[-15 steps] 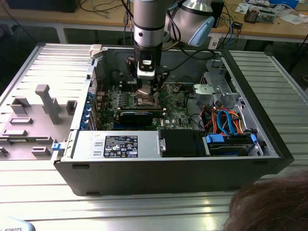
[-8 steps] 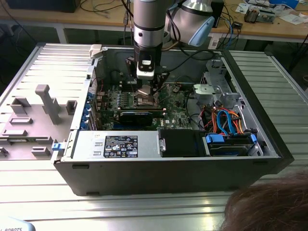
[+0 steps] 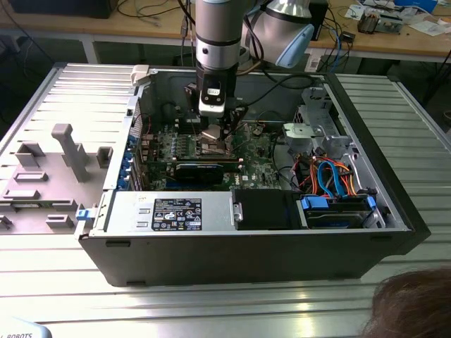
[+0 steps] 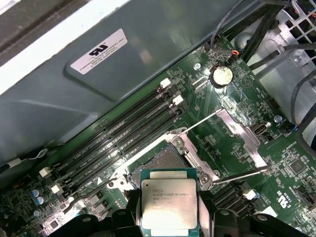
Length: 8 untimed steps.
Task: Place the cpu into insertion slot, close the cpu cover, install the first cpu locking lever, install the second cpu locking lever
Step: 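Place the cpu into insertion slot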
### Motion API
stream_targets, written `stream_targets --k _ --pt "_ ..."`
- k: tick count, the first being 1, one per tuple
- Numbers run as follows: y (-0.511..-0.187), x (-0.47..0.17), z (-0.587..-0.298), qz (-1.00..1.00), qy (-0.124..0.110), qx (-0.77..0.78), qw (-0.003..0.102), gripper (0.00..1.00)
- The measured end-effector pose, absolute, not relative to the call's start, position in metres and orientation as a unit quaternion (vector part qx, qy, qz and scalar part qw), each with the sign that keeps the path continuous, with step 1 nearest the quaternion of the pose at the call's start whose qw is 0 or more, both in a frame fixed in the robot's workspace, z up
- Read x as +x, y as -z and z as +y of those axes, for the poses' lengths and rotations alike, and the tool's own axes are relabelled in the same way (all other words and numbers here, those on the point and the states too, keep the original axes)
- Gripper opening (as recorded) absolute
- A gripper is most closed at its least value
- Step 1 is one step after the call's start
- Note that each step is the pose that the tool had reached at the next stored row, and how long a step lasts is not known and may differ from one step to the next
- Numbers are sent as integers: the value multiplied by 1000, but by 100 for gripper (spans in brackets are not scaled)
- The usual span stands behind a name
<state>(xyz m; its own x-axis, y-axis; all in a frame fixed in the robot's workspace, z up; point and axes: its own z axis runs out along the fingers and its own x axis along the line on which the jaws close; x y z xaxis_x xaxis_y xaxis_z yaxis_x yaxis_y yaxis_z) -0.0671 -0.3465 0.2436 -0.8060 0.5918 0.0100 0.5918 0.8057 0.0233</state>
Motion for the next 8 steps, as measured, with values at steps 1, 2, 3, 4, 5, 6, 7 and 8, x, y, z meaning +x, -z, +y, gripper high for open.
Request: stream_targets --k 1,2,3,4,5,6,7,8 --pt "-243 -67 -347 -950 12 -313 1 54" --pt "-243 -67 -347 -949 12 -315 1 54" --pt "-243 -67 -346 -948 12 -317 1 54" --pt "-243 -67 -347 -948 12 -318 1 54" --pt "-243 -67 -347 -947 12 -320 1 54" --pt "-243 -67 -347 -947 12 -321 1 54" --pt "-243 -67 -347 -947 12 -322 1 54" --pt "-243 -67 -347 -946 12 -323 1 54"
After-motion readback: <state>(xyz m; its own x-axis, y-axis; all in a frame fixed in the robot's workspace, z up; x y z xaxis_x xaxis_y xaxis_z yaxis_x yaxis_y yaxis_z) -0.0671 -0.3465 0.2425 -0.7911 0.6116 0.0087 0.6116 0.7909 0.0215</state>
